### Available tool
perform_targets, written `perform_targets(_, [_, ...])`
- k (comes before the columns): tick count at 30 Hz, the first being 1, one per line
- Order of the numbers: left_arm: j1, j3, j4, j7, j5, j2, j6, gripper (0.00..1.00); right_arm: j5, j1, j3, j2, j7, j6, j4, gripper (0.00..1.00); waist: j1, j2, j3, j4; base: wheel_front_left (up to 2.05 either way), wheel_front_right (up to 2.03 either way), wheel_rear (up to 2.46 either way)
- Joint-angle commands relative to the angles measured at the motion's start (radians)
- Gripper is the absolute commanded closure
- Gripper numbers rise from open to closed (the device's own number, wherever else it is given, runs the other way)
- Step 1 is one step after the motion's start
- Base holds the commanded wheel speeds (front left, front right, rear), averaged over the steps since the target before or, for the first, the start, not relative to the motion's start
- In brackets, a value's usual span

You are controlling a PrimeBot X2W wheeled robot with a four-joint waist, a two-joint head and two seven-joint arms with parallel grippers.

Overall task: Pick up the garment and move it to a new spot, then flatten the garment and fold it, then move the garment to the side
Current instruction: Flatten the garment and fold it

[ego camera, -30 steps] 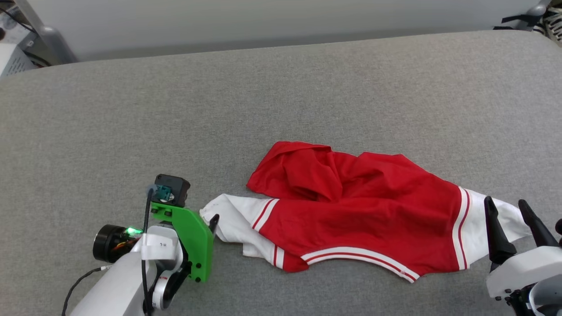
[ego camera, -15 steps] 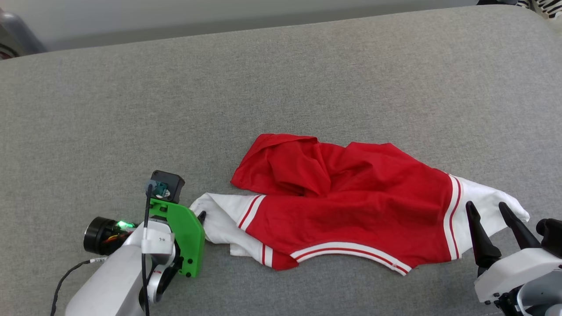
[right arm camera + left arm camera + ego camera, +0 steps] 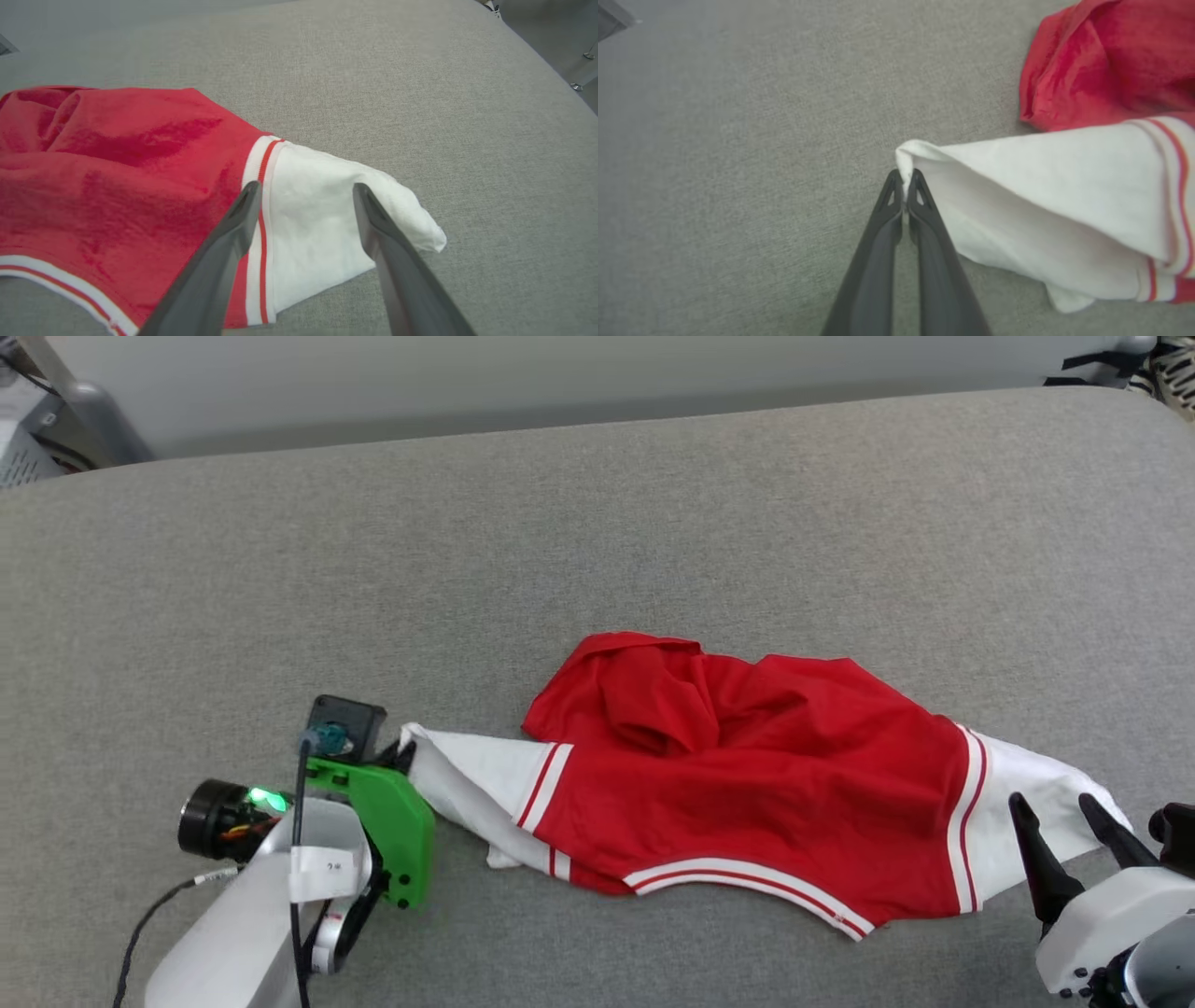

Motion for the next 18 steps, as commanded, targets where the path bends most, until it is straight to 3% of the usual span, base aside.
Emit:
perform_targets(1, [-0.003, 0.017, -0.029, -0.039, 0.012, 0.01, 0.018, 1.0, -0.009, 0.015, -0.003, -0.019, 0.036, -0.001, 0.003, 0.0, 0.0, 0.0, -0.026, 0.028, 0.0, 0.0, 0.0])
perform_targets(11, [0.067, 0.08, -0.232, -0.189, 0.035, 0.062, 0.07, 1.0, -0.083, 0.011, -0.158, 0.006, 0.415, -0.001, -0.03, 0.0, 0.0, 0.0, -0.048, 0.092, 0.0, 0.0, 0.0])
perform_targets(18, [0.128, 0.091, -0.3, -0.225, 0.024, 0.072, 0.086, 1.0, -0.108, 0.017, -0.186, 0.008, 0.57, -0.001, -0.056, 0.0, 0.0, 0.0, -0.033, 0.135, 0.0, 0.0, 0.0])
